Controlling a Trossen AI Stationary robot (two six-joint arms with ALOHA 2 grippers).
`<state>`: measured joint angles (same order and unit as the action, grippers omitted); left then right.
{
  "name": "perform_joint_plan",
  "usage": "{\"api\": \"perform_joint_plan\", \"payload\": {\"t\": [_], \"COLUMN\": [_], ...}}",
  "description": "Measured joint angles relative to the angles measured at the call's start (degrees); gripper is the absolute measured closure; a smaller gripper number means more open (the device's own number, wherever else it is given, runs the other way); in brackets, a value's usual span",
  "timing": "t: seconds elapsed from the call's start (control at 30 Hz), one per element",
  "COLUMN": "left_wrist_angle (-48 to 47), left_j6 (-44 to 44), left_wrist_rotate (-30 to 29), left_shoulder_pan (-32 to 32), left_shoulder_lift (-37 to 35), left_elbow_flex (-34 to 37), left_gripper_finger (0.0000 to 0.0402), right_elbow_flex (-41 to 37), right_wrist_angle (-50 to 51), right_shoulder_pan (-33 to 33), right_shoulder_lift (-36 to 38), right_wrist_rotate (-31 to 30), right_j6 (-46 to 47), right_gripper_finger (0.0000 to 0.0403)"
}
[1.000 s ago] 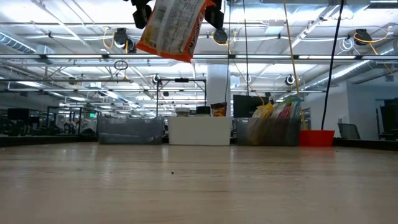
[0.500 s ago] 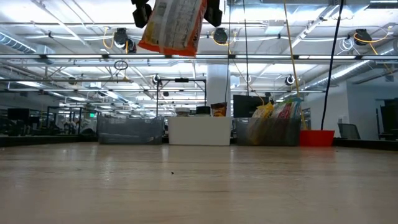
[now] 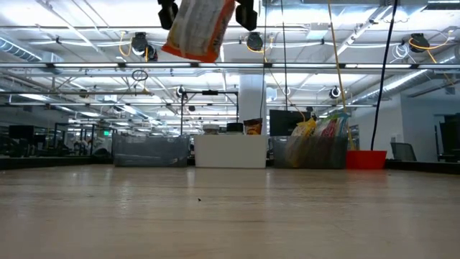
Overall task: Pick & Place Food Item
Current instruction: Put the orange noodle pack into the right black bin
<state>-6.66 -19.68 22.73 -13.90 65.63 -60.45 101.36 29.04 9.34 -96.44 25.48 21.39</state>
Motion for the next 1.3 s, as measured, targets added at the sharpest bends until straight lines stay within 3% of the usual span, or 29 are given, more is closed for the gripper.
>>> {"api": "perform_joint_plan", "payload": {"t": [0.27,0.4,0.57,0.77,1.07,1.3], "left_wrist_angle": [6.4,8.1,10.3,12.6,12.5,8.8], "left_j6": [-0.5,-2.9,-1.5,1.2,-2.6,-3.5], "left_wrist_rotate": [6.9,9.9,11.3,11.3,11.3,12.7], "left_shoulder_pan": [-4.9,-6.9,-9.2,-13.6,-21.1,-24.0], "left_shoulder_lift": [0.0,0.0,0.0,-0.1,-0.1,-0.1], "left_elbow_flex": [0.0,0.0,0.0,0.0,0.0,0.0], "left_gripper_finger": [0.0366,0.0321,0.0262,0.0225,0.0227,0.0237], "right_elbow_flex": [0.0,0.0,0.0,0.0,0.0,0.0], "right_wrist_angle": [0.7,0.4,0.5,0.8,3.0,2.7], "right_shoulder_pan": [-0.4,-0.4,0.1,3.4,11.9,20.3], "right_shoulder_lift": [0.3,0.3,0.3,1.1,4.1,4.5], "right_wrist_rotate": [-1.7,-2.3,-7.4,-12.2,-20.6,-21.2], "right_j6": [0.3,0.5,1.9,4.1,1.7,0.0], "right_gripper_finger": [0.0403,0.0403,0.0403,0.0403,0.0403,0.0403]}}
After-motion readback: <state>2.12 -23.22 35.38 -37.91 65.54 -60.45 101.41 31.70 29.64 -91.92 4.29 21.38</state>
